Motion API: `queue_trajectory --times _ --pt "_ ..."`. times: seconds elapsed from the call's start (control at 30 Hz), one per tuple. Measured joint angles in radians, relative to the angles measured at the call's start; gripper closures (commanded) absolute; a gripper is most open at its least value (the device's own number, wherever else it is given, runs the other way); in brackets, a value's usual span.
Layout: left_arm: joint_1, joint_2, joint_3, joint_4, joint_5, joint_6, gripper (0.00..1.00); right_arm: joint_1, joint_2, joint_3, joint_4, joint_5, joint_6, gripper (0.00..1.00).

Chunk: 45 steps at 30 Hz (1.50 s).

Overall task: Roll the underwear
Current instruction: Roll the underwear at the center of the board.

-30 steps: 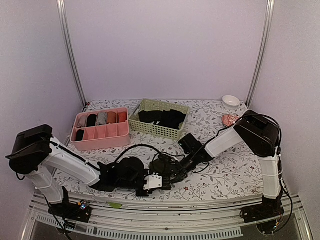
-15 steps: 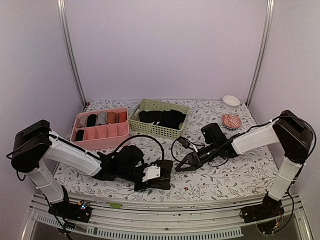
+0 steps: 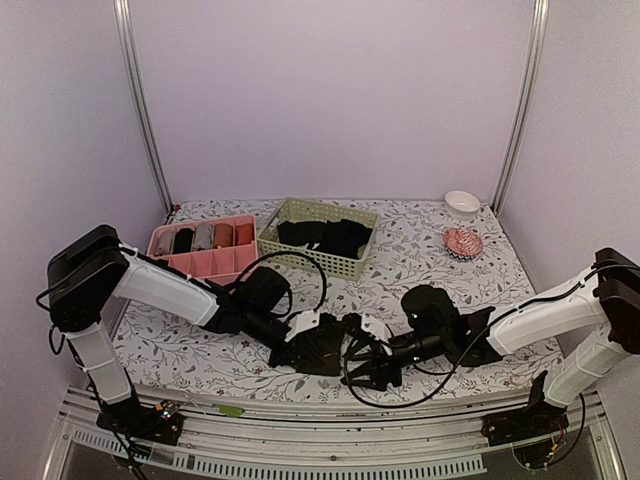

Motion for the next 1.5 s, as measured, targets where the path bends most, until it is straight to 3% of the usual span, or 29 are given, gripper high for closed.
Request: queue_trajectory --times 0.33,0.6,0.8,0.9,1.03,1.17,1.37,1.5 --pt "0.042 0.050 0.034 -0.020 0.127 -0.007 0.90 0.093 0.125 0.056 0.053 0.212 -0.237 0.37" --pt "0.054 0.062 0.042 -0.025 0.158 -0.006 0.90 0.118 0.240 0.114 0.082 0.284 -0.334 0.38" --pt "0.060 0.066 0.042 -0.031 0.166 -0.007 0.90 0.118 0.292 0.146 0.098 0.312 -0.375 0.54" --pt "0.064 0.066 0.042 -0.039 0.171 -0.006 0.89 0.118 0.302 0.152 0.103 0.327 -0.391 0.74" --pt "0.064 0.064 0.039 -0.039 0.172 -0.005 0.74 0.117 0.305 0.153 0.106 0.338 -0.390 1.00" --pt "0.064 0.019 -0.006 -0.010 0.142 -0.015 0.54 0.118 0.304 0.155 0.101 0.330 -0.378 1.00" --pt "0.064 -0.190 -0.159 0.079 -0.001 -0.058 0.35 0.116 0.303 0.195 0.027 0.272 -0.328 1.00" --pt "0.053 -0.357 -0.273 0.196 -0.114 -0.081 0.33 0.088 0.303 0.232 -0.045 0.161 -0.248 1.00"
